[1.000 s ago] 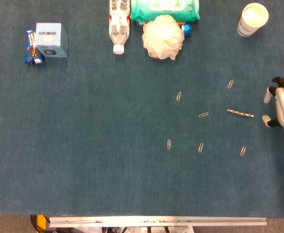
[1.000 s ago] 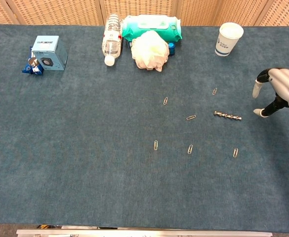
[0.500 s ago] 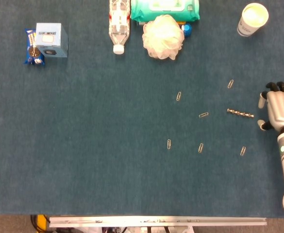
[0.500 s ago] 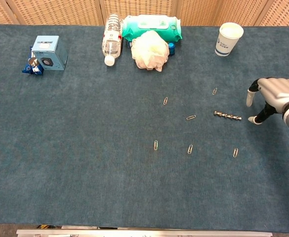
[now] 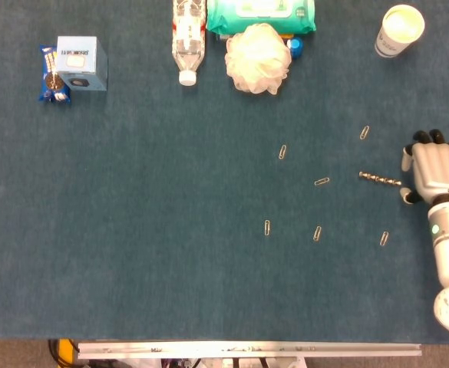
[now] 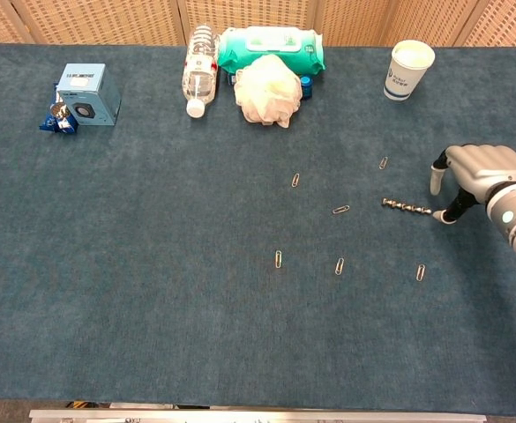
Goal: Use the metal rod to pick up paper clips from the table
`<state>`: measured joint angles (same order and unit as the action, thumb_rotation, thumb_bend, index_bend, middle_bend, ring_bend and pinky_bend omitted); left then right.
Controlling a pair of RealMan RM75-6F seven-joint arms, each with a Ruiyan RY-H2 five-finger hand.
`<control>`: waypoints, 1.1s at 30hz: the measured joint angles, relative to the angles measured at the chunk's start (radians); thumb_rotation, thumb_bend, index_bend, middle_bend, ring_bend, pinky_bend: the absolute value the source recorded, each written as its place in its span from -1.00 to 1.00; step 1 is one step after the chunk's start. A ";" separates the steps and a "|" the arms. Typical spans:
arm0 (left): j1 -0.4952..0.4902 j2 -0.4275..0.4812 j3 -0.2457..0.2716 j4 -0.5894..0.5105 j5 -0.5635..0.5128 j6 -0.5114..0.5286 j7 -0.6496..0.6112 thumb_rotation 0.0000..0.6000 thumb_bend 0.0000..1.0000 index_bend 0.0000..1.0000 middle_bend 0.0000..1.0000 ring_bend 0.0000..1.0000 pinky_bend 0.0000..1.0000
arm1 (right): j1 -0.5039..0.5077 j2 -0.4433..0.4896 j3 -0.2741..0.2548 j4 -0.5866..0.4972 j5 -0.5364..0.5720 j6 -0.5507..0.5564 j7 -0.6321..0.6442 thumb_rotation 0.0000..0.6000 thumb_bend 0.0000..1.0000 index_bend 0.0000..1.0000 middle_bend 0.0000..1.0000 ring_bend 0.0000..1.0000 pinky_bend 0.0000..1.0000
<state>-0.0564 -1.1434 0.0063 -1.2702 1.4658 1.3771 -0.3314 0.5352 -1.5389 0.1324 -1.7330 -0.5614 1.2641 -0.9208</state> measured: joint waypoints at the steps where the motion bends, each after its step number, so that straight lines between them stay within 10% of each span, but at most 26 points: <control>1: 0.001 0.000 0.000 0.001 -0.001 0.000 -0.003 1.00 -0.72 0.14 0.12 0.07 0.48 | 0.004 -0.003 -0.001 0.003 0.004 -0.002 -0.002 1.00 -0.58 -0.02 -0.62 -0.78 -0.34; 33: 0.011 -0.013 0.001 0.039 -0.005 -0.009 -0.044 1.00 -0.72 0.14 0.12 0.07 0.48 | 0.038 -0.105 -0.057 0.058 -0.030 0.124 -0.081 1.00 -0.53 -0.02 -0.70 -0.90 -0.50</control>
<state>-0.0453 -1.1565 0.0076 -1.2312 1.4610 1.3683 -0.3752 0.5729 -1.6437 0.0757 -1.6754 -0.5909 1.3878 -1.0014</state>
